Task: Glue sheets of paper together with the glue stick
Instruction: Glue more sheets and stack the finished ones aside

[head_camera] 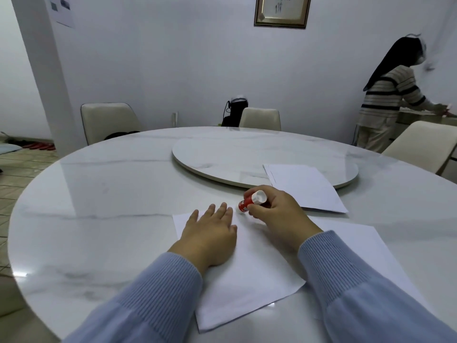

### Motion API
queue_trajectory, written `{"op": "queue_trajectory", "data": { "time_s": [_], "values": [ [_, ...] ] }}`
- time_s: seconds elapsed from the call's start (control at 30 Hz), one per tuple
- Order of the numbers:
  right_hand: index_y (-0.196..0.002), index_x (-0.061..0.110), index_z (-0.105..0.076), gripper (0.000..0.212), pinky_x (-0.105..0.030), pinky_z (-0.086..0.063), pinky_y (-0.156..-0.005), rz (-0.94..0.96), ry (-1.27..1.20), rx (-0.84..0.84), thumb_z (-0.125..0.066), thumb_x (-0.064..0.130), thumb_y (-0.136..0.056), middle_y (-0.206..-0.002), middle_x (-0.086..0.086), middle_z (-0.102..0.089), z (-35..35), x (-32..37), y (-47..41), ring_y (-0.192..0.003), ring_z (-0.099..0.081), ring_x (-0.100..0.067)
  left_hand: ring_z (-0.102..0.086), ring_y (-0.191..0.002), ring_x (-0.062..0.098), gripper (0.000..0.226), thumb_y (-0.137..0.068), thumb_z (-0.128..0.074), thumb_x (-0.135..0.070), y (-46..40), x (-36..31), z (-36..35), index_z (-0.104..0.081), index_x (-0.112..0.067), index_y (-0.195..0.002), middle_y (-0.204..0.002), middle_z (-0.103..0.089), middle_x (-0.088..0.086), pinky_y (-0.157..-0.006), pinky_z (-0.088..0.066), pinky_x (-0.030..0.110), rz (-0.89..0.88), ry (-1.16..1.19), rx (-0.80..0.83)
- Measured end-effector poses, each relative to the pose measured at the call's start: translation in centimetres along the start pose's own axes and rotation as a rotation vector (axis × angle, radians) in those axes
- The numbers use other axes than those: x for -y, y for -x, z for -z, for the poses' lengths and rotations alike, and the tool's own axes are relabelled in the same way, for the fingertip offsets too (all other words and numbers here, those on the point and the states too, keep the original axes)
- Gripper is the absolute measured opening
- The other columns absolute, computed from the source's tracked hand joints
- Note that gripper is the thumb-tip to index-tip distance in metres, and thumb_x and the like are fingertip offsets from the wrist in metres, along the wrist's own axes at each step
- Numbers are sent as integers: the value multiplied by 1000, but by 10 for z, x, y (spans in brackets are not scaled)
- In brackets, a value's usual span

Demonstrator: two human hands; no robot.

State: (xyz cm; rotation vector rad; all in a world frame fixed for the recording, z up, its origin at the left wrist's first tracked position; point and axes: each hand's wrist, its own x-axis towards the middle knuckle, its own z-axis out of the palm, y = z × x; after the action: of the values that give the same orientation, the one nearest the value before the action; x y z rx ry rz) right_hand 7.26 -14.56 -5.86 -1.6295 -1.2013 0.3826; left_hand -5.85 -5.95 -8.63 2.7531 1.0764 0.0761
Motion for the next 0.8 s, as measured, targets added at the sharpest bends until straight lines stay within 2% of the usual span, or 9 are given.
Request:
{"op": "queue_trajectory", "data": {
  "time_s": [0.13, 0.27, 0.33, 0.47, 0.53, 0.63, 0.67, 0.73, 0.8],
  "values": [
    [-75, 19, -70, 13, -41, -55, -74, 12, 49, 52, -62, 22, -65, -74, 0, -72, 14, 11, 3, -66, -63, -13, 5, -146, 11, 56, -99, -14, -40, -5, 10, 4, -3, -24, -151, -160, 3, -8, -118, 4, 40, 21, 17, 12],
    [-67, 8, -70, 24, -30, -48, -54, 30, -29, 259, -61, 25, -52, -71, -16, -70, 27, 21, 12, -63, -60, -20, 3, -146, 11, 61, -96, -15, -51, -11, 20, 7, -5, -24, -151, -160, 1, -8, -118, 3, 40, 35, 6, 14],
    [-64, 6, -70, 27, -25, -44, -48, 20, -54, 350, -61, 26, -48, -67, -15, -66, 32, 22, 13, -62, -57, -25, 2, -146, 11, 65, -95, -17, -55, -13, 24, 9, -5, -24, -151, -160, 1, -8, -118, 2, 40, 40, -10, 21],
    [-58, 7, -68, 15, -21, -38, -42, -29, -59, 493, -54, 11, -53, -57, -9, -65, 38, 20, 14, -59, -53, -30, 4, -146, 13, 67, -95, -22, -56, -12, 23, 12, -7, -23, -151, -160, 1, -6, -118, 1, 41, 21, -11, 31],
    [-59, 3, -66, 17, -18, -34, -39, -43, -213, 434, -50, 5, -54, -55, -12, -63, 40, 17, 12, -53, -52, -30, 9, -146, 16, 63, -96, -24, -53, -9, 22, 18, -11, -24, -150, -160, 4, -4, -118, 2, 44, 5, -7, 44],
    [-60, 4, -65, 18, -17, -35, -39, -14, -553, 170, -48, 7, -58, -57, -14, -63, 46, 12, 5, -51, -56, -25, 17, -145, 22, 59, -95, -23, -53, 1, 18, 21, -17, -29, -148, -159, 14, -2, -114, 5, 51, 82, -126, 21],
    [-60, 7, -67, 19, -18, -37, -42, 2, -604, 88, -48, 9, -60, -59, -14, -64, 49, 11, 3, -53, -57, -25, 13, -145, 25, 61, -94, -22, -55, 5, 16, 19, -19, -26, -148, -160, 10, 2, -114, 2, 52, 176, -147, -14],
    [-58, 14, -69, 20, -23, -42, -47, -5, -627, -29, -49, 14, -62, -61, -11, -65, 51, 9, -2, -59, -60, -24, -12, -142, 33, 66, -93, -21, -57, 14, 8, 17, -29, -16, -144, -155, -18, 13, -111, -16, 50, 347, -154, -66],
    [-58, 16, -70, 19, -27, -47, -50, -40, -599, -106, -51, 17, -62, -62, -11, -65, 50, 9, -3, -64, -55, -27, -27, -134, 31, 58, -94, -23, -52, 16, 2, 17, -34, -18, -140, -145, -34, 9, -105, -23, 49, 287, -239, -42]
  ]
}}
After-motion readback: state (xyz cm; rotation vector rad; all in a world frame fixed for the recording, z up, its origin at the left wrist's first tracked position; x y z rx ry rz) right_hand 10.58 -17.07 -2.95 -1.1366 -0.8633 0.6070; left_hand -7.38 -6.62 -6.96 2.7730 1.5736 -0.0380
